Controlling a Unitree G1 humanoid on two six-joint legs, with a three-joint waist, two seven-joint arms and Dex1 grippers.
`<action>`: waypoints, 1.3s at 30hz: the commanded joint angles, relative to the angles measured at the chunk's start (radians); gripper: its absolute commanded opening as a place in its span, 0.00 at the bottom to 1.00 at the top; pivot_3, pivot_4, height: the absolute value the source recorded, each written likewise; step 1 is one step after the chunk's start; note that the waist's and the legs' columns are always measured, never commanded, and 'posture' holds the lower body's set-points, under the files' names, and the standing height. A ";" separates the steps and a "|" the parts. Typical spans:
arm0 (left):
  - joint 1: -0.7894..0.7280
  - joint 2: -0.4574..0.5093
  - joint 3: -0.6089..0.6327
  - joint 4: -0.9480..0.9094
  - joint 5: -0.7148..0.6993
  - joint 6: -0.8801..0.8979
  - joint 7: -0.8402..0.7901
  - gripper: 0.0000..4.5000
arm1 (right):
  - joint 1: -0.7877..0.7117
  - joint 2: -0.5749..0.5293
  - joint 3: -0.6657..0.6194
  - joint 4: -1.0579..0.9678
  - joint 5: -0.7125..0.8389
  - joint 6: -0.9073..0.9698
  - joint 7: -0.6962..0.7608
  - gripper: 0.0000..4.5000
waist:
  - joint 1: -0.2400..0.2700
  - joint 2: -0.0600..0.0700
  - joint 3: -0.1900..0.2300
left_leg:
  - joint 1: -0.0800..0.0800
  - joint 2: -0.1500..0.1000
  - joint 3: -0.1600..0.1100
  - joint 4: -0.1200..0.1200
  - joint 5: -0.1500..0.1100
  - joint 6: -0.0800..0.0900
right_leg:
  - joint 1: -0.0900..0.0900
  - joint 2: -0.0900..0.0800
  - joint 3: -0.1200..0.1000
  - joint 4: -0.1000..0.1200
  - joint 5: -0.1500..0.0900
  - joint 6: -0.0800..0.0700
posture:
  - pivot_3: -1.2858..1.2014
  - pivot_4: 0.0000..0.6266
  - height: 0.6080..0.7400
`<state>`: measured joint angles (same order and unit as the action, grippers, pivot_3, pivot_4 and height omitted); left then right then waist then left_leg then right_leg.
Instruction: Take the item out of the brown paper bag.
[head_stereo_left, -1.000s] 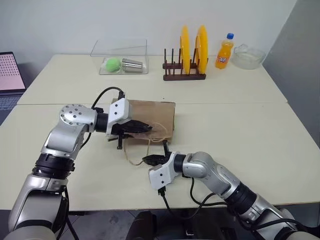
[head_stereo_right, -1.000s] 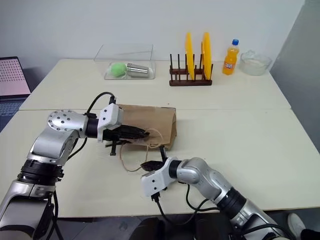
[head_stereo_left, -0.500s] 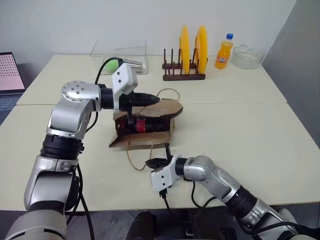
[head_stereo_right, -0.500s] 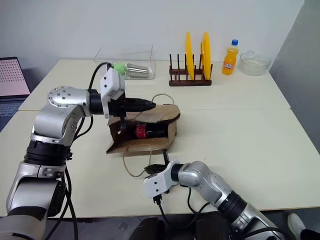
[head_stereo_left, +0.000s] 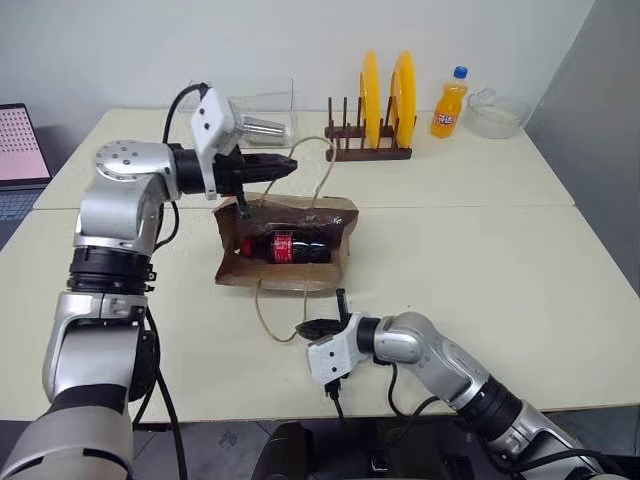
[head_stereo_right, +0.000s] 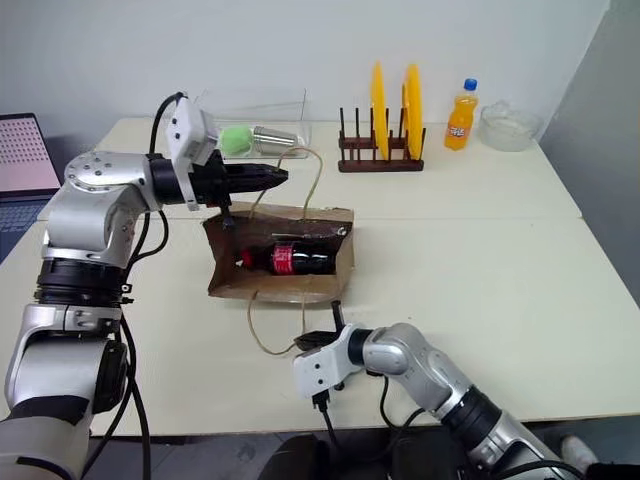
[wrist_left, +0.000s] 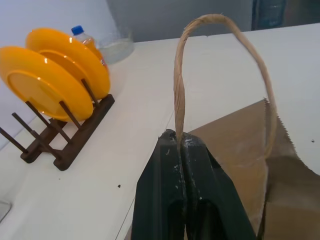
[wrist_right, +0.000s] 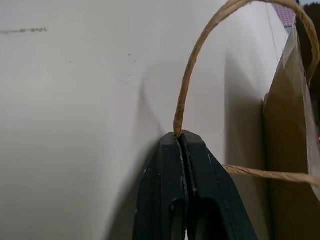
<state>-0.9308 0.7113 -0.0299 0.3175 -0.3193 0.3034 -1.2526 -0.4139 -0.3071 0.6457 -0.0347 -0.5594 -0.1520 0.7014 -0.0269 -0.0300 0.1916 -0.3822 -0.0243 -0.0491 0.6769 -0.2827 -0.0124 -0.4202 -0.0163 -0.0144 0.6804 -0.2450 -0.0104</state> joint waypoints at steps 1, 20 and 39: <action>0.034 0.022 0.022 -0.106 -0.053 0.045 -0.038 0.00 | -0.023 0.000 -0.060 -0.099 0.097 0.071 0.084 0.01 | 0.000 0.000 0.000 | 0.000 0.000 0.000 0.000 0.000 0.000 | 0.000 0.000 0.000 0.000 0.000 0.000 | 0.52 0.24 1.00; 0.084 0.029 0.034 -0.161 -0.067 0.068 -0.044 0.00 | -0.236 -0.120 -0.395 -0.489 0.817 0.752 0.383 0.45 | 0.000 0.000 0.000 | 0.000 0.000 -0.001 0.000 0.000 0.001 | 0.000 -0.001 -0.001 0.000 0.000 0.000 | 0.52 0.24 1.00; 0.001 0.020 0.076 -0.068 -0.076 0.077 -0.018 0.00 | -0.483 0.056 0.062 0.118 0.101 0.269 -0.039 0.45 | -0.002 0.000 0.000 | -0.002 -0.001 0.000 0.000 0.000 0.000 | -0.002 -0.002 -0.001 0.000 0.000 0.000 | 0.52 0.24 1.00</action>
<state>-0.8975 0.7261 0.0083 0.2668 -0.3754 0.3836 -1.2783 -0.8838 -0.2534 0.7033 0.0912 -0.4268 0.1507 0.6750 -0.0291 -0.0299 0.1917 -0.3839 -0.0253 -0.0494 0.6771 -0.2827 -0.0123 -0.4221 -0.0178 -0.0152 0.6809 -0.2447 -0.0107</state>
